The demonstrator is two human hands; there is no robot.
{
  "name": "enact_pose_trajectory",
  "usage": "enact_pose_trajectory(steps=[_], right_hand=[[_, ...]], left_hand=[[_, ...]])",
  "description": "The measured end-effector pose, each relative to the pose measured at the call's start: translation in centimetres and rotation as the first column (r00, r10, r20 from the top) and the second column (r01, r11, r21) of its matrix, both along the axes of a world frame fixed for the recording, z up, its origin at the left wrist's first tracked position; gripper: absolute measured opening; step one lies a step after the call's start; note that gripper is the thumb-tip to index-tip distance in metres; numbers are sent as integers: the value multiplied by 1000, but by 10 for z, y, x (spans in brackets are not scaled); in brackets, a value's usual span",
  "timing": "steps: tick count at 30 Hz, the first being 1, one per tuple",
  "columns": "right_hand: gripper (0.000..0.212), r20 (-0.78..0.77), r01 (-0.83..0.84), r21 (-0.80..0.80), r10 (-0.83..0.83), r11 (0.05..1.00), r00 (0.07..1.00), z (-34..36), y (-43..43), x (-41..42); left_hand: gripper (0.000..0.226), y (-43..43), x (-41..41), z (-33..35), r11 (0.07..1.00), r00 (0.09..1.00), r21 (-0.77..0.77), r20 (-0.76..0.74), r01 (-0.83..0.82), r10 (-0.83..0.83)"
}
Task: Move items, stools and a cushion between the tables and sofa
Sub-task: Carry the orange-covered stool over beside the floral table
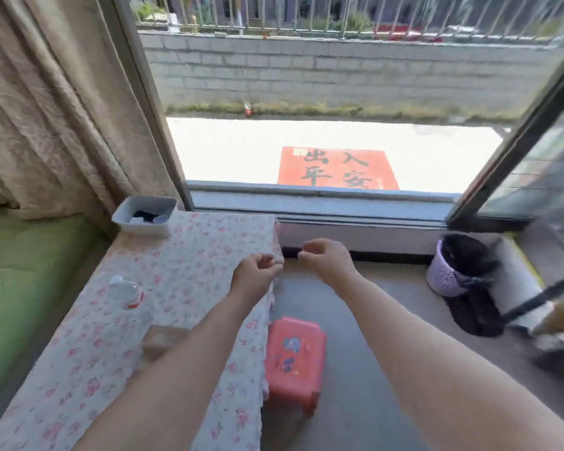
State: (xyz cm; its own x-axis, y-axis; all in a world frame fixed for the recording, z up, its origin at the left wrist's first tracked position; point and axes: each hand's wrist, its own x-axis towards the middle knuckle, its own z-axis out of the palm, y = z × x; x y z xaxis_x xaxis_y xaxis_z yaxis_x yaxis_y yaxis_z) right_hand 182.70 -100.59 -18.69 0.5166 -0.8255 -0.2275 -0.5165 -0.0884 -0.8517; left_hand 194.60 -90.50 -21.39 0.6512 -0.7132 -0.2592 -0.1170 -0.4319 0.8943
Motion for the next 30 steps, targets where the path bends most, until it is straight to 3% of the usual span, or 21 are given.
enact_pose_trajectory(steps=[1,2,3,7,10,14,20,22,26,30], right_hand=[[31,-6,19,-1,-19,1000,1000,-5,-2,-3],[30,14,198,-32,-197,980,980,-3,-15,-64],[29,31,238,-30,-237,971,971,-8,-16,-77],[24,29,323,33,-323,946,946,-13,-15,-124],[23,25,587,14,-587,809,809,-12,-6,-226],[27,13,753,17,-753,658,658,-17,35,-344],[24,60,903,19,-902,429,428,-13,131,-494],[24,47,913,30,-913,406,404,-10,144,-514],[22,105,975,31,-971,221,217,0,211,-613],[24,129,991,77,-987,109,98,-2,249,-673]], left_hand=[[33,0,-4,-2,1000,1000,-1,13,18,-18],[31,-31,-53,4,983,983,-10,8,185,-185],[31,-36,-62,3,974,974,8,17,226,-226],[30,-52,-92,4,968,966,17,67,249,-250],[28,-74,-172,4,877,875,22,66,480,-480],[28,-72,-281,13,753,753,-11,30,657,-657],[32,-30,-435,19,547,547,-19,63,837,-835],[34,-22,-456,19,535,535,-25,71,845,-842],[35,23,-564,20,413,416,-65,40,908,-909],[35,55,-635,19,302,304,-44,50,952,-951]])
